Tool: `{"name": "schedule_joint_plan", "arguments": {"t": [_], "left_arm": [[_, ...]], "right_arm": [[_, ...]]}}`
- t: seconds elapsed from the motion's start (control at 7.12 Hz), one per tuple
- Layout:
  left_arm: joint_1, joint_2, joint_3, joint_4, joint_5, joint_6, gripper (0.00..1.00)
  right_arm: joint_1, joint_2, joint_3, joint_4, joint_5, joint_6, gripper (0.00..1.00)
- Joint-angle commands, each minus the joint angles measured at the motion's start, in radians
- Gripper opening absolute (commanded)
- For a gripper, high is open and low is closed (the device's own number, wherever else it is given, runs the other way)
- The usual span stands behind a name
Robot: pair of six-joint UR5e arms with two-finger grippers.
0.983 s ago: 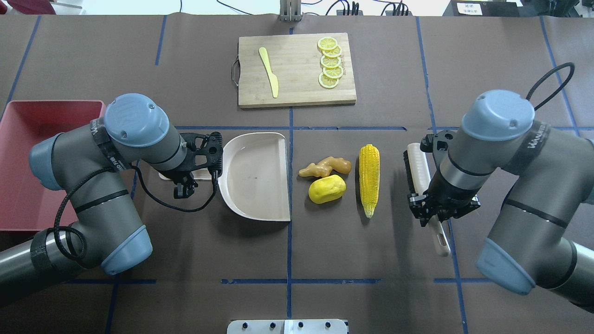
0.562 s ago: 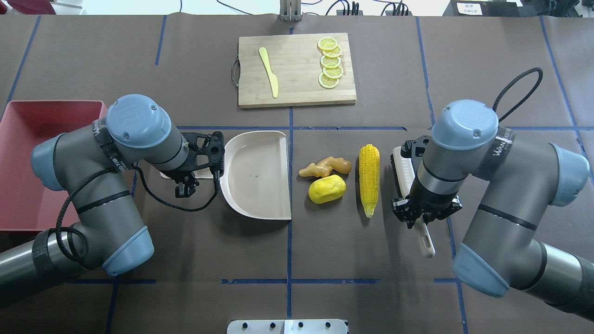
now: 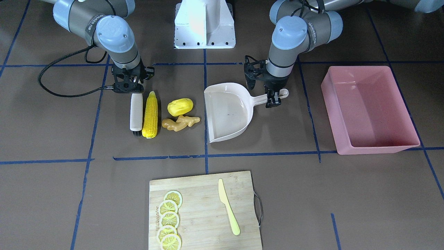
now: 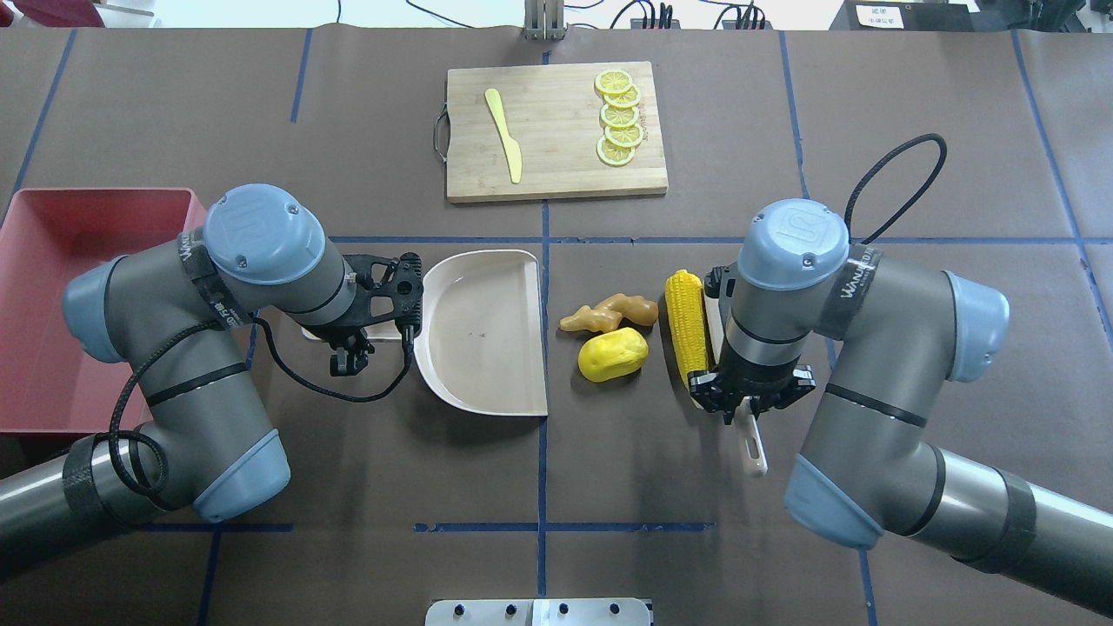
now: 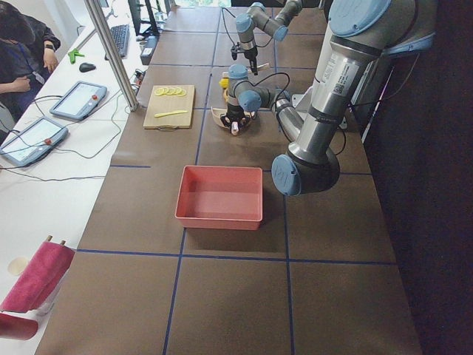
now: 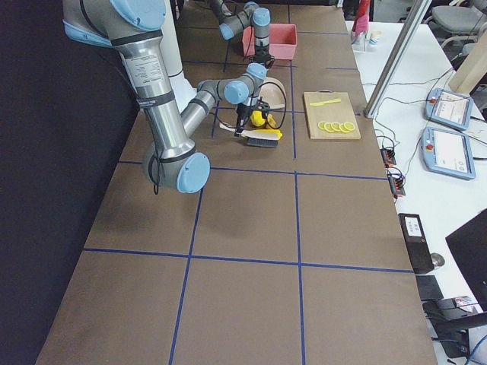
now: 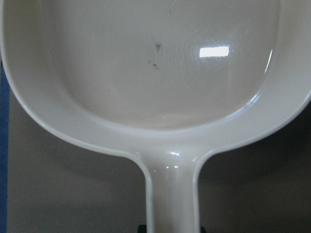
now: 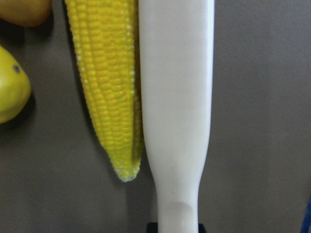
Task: Sweep and dump trash into bin
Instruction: 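Sweep the corn, pepper and ginger into the dustpan with the right gripper's brush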
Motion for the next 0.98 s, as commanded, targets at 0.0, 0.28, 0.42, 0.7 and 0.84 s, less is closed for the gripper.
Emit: {"name": "schedule_joint_plan", "arguments": {"t": [0.0, 0.28, 0.42, 0.7, 0.84], "left_arm": [[0.003, 0.000, 0.002, 0.001, 0.000, 0.001, 0.00], [0.024, -0.001, 0.011, -0.001, 0.046, 0.000, 0.00], [0.026, -0.003, 0.009, -0.001, 0.048, 0.000, 0.00], [0.026, -0.003, 0.006, -0.001, 0.048, -0.002, 0.00], [0.026, -0.001, 0.006, 0.001, 0.048, 0.000, 0.00]], "right_arm": [[-0.016, 0.058, -0.040, 0.000, -0.001, 0.007, 0.00], [-0.043, 0.096, -0.047, 0.000, 0.000, 0.019, 0.00], [-0.059, 0.128, -0.060, -0.001, 0.000, 0.029, 0.00], [-0.076, 0.219, -0.125, 0.000, 0.002, 0.070, 0.00], [-0.079, 0.243, -0.137, 0.000, 0.002, 0.070, 0.00]]}}
